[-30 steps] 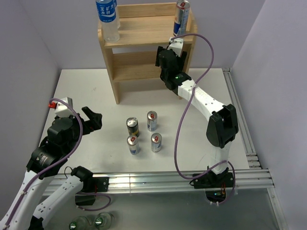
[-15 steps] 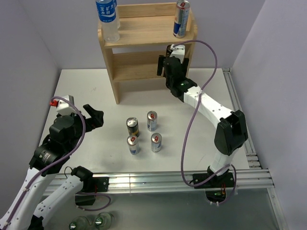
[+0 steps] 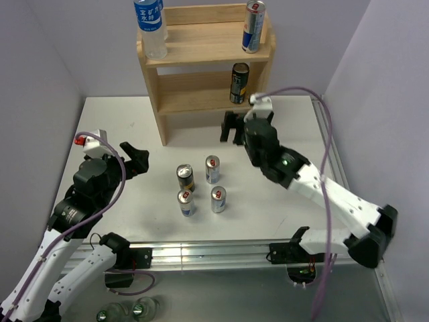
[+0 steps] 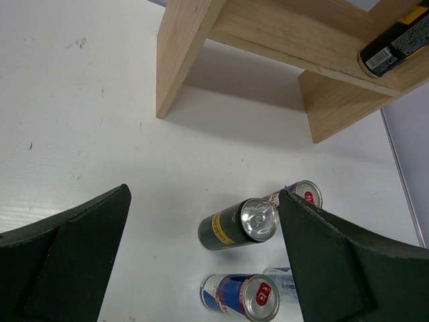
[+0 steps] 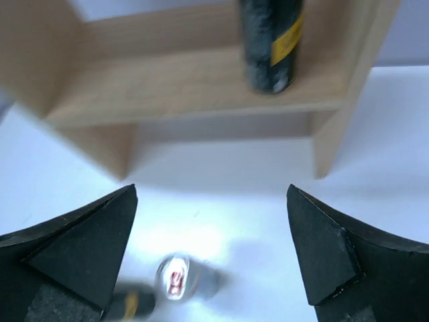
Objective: Place and organize the beverage onto the shelf
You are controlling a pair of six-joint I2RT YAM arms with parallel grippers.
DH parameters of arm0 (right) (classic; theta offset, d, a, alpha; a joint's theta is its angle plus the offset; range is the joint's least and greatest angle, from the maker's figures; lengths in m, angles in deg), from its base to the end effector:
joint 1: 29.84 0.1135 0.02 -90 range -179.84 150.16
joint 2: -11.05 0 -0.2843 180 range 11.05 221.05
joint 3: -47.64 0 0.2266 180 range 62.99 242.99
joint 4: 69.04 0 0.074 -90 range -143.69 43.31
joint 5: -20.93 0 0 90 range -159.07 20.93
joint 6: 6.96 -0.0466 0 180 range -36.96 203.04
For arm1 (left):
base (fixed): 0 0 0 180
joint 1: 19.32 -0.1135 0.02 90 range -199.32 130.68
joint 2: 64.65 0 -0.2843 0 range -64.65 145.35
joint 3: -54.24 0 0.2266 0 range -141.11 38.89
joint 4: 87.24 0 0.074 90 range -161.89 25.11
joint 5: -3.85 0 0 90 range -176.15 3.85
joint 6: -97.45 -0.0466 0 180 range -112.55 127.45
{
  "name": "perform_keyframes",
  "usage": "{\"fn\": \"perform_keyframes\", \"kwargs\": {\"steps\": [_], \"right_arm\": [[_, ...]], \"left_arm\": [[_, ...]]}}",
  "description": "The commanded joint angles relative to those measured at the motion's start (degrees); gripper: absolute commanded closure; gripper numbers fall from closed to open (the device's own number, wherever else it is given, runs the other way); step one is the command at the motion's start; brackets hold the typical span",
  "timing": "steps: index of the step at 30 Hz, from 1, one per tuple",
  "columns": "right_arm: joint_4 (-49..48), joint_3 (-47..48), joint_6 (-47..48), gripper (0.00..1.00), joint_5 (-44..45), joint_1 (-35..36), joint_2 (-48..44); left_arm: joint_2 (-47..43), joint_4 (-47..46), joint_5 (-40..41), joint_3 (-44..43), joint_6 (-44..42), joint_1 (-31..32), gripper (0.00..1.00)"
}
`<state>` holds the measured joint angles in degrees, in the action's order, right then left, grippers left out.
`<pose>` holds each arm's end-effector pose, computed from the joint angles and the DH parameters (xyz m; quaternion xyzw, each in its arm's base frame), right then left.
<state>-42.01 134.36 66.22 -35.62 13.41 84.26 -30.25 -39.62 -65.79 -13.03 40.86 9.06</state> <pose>0.2128 0.1649 0.4122 0.0014 0.7730 0.1010 0.6263 0.0865 -0.0283 0.3671 -0.1420 0.7741 -0.1884 0.5875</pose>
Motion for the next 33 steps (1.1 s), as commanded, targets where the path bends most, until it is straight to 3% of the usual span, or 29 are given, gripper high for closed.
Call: {"fn": "perform_keyframes", "kwargs": {"steps": [1,5,10,19,24,33], "right_arm": [[6.86,-8.44,-6.29,0.00,-5.14,4.65,-8.70],[10.80,-23.61,-16.19,0.00,-8.50,10.52,-19.21],[11.44,-32.34,-23.78,0.00,-10.50,17.57,-25.22],[8.10,-38.32,-29.49,0.00,-10.69,27.41,-21.35],[4.06,-40.43,-30.99,0.00,-9.64,28.30,-20.83],[-8.25,-42.37,-28.27,0.00,-6.04,28.12,-10.47]], "left_arm": [[0.76,-4.15,-1.64,0.94,-0.54,0.18,0.01],[1.55,-5.55,-1.99,1.56,-0.80,0.18,0.01],[3.31,-6.69,-2.34,1.30,-1.15,0.18,0.01],[5.25,-7.23,-2.78,0.07,-1.68,0.18,0.01],[5.34,-6.26,-2.78,-0.72,-2.03,0.18,0.01],[5.77,-3.27,-4.72,-2.22,-1.86,0.18,0.01]]}}
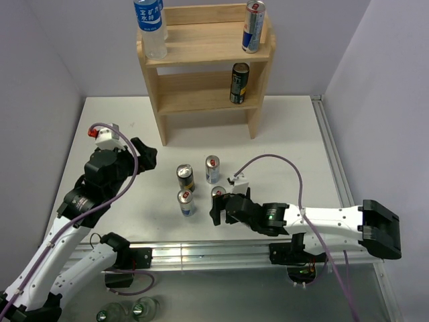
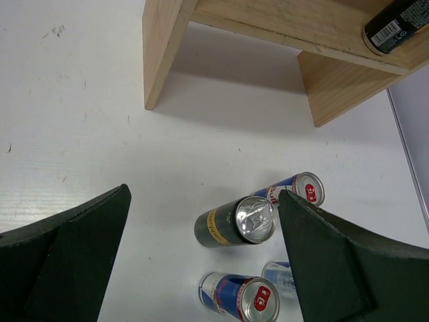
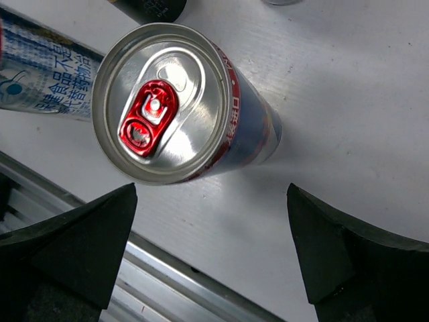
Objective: Place and organize the beverage onto the shelf
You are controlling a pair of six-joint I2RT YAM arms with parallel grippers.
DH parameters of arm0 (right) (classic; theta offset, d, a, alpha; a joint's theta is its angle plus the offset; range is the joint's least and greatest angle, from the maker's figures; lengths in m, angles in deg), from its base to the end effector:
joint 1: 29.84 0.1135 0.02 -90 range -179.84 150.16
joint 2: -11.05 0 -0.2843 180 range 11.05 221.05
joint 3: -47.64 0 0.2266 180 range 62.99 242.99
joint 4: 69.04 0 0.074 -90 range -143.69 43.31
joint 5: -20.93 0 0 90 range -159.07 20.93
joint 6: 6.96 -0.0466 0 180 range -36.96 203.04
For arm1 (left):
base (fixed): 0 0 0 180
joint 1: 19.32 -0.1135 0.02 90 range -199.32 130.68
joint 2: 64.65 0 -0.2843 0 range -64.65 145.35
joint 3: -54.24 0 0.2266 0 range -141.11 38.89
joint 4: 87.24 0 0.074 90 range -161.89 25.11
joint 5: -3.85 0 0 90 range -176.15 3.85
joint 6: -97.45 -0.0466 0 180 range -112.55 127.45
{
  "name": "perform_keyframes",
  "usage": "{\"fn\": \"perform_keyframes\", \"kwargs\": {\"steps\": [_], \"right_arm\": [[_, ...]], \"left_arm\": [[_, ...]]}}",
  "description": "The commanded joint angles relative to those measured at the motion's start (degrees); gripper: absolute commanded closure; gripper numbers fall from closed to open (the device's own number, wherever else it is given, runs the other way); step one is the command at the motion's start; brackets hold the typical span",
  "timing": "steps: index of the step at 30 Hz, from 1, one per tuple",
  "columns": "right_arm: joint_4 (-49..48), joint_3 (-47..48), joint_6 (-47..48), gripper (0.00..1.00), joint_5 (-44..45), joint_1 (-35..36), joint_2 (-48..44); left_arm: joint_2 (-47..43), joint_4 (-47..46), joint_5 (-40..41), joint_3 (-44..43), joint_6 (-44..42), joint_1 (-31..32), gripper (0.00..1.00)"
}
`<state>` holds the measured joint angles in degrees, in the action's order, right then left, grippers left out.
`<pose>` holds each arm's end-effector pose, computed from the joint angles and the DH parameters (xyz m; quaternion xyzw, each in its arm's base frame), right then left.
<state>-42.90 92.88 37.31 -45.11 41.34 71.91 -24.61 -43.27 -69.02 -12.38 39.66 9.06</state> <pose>0.0782 0.1707 0.2232 -0.1139 0.8896 0.2416 0.3706 0.1104 -0.0441 0.3624 -0.1148 0.7935 -0.1917 0.5661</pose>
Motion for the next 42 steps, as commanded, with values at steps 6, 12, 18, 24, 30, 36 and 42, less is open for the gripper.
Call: {"fn": "perform_keyframes", "kwargs": {"steps": [6,12,18,24,30,36,42], "right_arm": [[-15.00,-0.18,3.11,0.00,8.11,0.02,7.78],[-18.60,-1.50,0.74,0.00,14.70,0.10,11.20],[-20.80,-2.47,-3.30,0.01,20.67,0.19,14.01],[-24.05,-0.28,-3.05,0.07,22.18,-0.07,20.24],[-23.97,3.85,-1.73,0.43,22.88,-0.16,24.39],[-21.43,6.75,-0.76,0.89,23.40,-0.25,24.13],[-7.47,13.07,-2.42,1.00,28.58,-0.25,17.90]], "left_arm": [[0.49,1.52,-1.66,-2.52,0.49,0.18,0.01],[0.84,2.75,-2.71,-2.44,0.14,0.18,0.01],[-0.48,4.34,-1.83,-2.17,-1.62,0.18,0.01],[-1.09,5.48,-1.83,-1.91,-2.32,0.27,0.01],[-1.01,5.92,-2.01,-2.87,-3.64,0.18,0.01],[-1.71,5.66,-2.36,-2.26,-3.82,0.18,0.01],[-2.50,4.60,-2.27,-1.47,-3.64,0.18,0.01]]}}
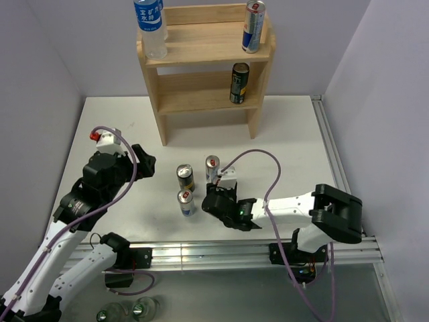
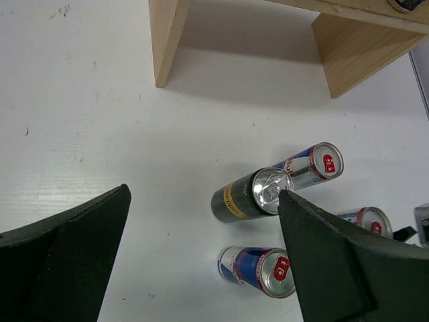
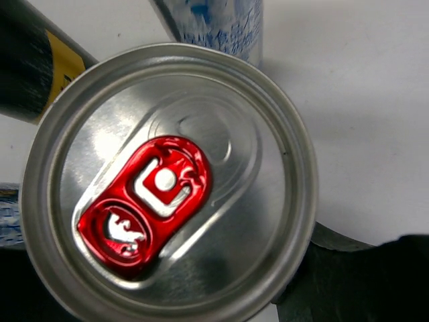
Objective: Place and organize the beverage onto the shelf
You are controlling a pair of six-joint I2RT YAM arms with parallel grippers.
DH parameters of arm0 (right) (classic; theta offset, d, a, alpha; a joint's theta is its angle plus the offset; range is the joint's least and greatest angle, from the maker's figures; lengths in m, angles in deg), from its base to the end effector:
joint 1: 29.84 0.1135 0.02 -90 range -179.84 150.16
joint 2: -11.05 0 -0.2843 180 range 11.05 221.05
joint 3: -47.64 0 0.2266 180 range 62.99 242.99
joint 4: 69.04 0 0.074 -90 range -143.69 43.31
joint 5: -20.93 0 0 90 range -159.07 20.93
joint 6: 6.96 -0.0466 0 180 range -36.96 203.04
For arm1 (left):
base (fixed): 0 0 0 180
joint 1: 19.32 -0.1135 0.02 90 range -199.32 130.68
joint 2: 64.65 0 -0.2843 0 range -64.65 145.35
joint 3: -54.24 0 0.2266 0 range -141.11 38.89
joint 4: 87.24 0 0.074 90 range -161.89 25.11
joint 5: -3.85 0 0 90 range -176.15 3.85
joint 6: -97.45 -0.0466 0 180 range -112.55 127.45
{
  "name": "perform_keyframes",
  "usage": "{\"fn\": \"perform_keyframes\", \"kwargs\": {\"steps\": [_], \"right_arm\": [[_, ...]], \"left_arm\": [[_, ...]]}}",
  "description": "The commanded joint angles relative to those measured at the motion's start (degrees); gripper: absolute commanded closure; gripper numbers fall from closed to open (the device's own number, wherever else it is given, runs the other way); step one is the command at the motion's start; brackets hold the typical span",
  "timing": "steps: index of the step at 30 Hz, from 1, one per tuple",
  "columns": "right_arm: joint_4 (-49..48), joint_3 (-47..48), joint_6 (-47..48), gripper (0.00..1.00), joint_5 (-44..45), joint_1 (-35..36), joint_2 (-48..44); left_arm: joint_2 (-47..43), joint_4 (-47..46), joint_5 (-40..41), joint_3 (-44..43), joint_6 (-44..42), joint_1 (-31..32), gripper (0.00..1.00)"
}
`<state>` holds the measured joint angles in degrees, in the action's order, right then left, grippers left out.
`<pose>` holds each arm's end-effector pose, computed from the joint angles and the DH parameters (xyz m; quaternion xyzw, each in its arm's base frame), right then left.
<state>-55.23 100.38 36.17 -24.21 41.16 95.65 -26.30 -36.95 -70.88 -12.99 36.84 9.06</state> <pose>0.1159 0.2356 0.2004 -0.0382 0.8672 0.1164 0.4826 0.0993 -0.0397 0.3559 -0.0821 0.8181 -0.1737 0.5420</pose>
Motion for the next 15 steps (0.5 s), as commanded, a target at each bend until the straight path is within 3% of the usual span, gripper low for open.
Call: {"fn": "perform_keyframes", "kwargs": {"steps": [1,4,8,15], "right_arm": [[9.75,6.72,-1.47,1.00,8.65,-0.07,-6.80],[17.43,12.26,0.54,1.00,11.82,-0.07,-11.29],[21.14,23.48,12.54,1.00,13.06,-1.39,-14.98],[22.99,49.15,30.68,1.00,4.89,-12.80,-8.41]], "left_arm": [[-1.08,-1.80,-0.24,-0.77,-0.82,0.18,0.01],[-1.17,-2.24,0.20,-1.03,-0.38,0.18,0.01],[-0.91,-3.38,0.73,-1.21,0.06,0.18,0.01],[-1.87,-4.97,2.92,-0.77,1.20,0.18,0.01]]}}
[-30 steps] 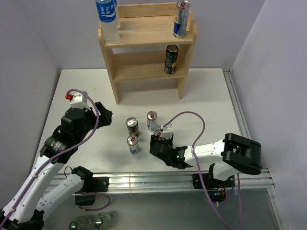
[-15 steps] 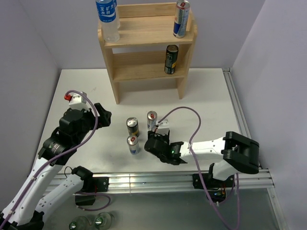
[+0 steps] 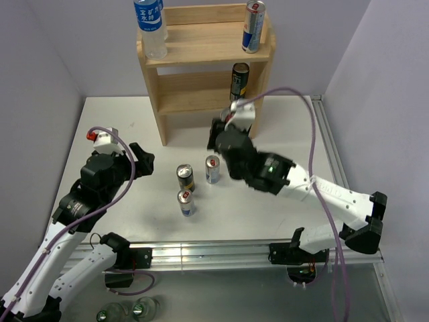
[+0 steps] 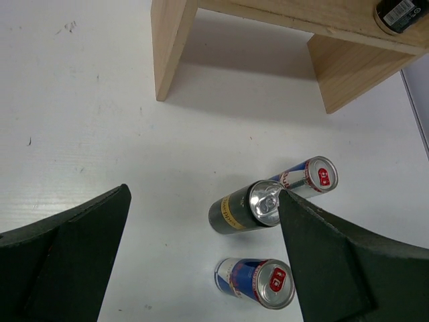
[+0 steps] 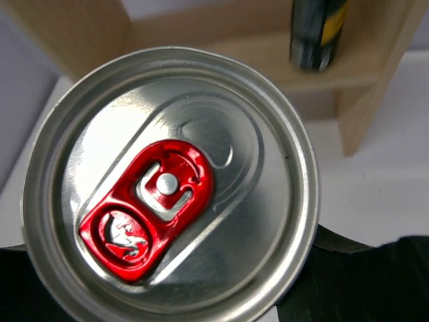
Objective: Place and organize the beverage onto the shelf
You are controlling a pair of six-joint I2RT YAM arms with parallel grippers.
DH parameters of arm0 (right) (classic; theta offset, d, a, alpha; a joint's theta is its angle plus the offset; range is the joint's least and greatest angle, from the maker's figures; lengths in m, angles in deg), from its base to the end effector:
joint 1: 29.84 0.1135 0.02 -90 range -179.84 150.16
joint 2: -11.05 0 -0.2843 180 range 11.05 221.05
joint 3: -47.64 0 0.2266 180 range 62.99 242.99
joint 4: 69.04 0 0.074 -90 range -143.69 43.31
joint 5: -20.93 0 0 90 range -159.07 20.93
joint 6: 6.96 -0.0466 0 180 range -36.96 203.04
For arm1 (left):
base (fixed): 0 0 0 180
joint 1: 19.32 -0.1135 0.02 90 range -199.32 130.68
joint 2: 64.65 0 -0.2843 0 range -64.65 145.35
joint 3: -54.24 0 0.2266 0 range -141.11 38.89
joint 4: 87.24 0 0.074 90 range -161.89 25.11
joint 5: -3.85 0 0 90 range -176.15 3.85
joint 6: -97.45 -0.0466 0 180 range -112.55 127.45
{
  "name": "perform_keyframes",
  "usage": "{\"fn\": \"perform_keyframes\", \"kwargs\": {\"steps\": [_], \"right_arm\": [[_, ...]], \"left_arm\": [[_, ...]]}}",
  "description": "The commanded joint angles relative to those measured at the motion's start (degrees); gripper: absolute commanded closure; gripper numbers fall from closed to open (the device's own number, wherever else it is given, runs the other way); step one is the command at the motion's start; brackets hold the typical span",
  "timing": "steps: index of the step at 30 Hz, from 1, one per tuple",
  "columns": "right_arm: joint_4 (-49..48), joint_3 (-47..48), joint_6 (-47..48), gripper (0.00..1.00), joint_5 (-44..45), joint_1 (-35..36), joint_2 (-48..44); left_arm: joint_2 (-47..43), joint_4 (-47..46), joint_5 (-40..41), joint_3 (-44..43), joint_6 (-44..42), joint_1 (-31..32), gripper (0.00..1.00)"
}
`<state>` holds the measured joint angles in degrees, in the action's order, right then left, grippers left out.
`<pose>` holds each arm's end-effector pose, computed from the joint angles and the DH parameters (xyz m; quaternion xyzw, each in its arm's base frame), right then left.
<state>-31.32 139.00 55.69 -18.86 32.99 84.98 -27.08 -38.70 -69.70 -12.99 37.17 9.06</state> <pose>0.1482 0.2104 0.4186 0.0045 0.7816 0.1207 0.6119 0.0977 -0.0378 0.3606 -0.0926 0.8041 -0.1777 0.5597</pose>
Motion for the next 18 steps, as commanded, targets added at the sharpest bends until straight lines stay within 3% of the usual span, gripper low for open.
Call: {"fn": "perform_keyframes", "kwargs": {"steps": [1,5,11,13,18], "right_arm": [[-0.75,13.78,13.18,1.00,-1.51,-5.78,3.75],[2.84,37.29,21.79,1.00,-4.95,-11.31,16.37],[9.44,67.81,27.35,1.00,-8.29,-18.17,33.35],[8.22,69.98,28.76,1.00,-8.64,-19.93,34.70],[3.29,63.39,27.62,1.00,-9.26,-23.01,32.42]], "left_arm": [[-1.17,-3.57,2.01,-0.68,1.05,0.18,0.01],[-1.79,-3.92,2.71,-0.24,2.45,0.18,0.01],[-4.25,-2.35,4.38,-0.24,3.68,0.18,0.01],[-5.91,-1.20,5.26,-0.24,3.86,0.18,0.01],[-10.30,2.92,5.44,0.28,5.09,0.18,0.01]]}}
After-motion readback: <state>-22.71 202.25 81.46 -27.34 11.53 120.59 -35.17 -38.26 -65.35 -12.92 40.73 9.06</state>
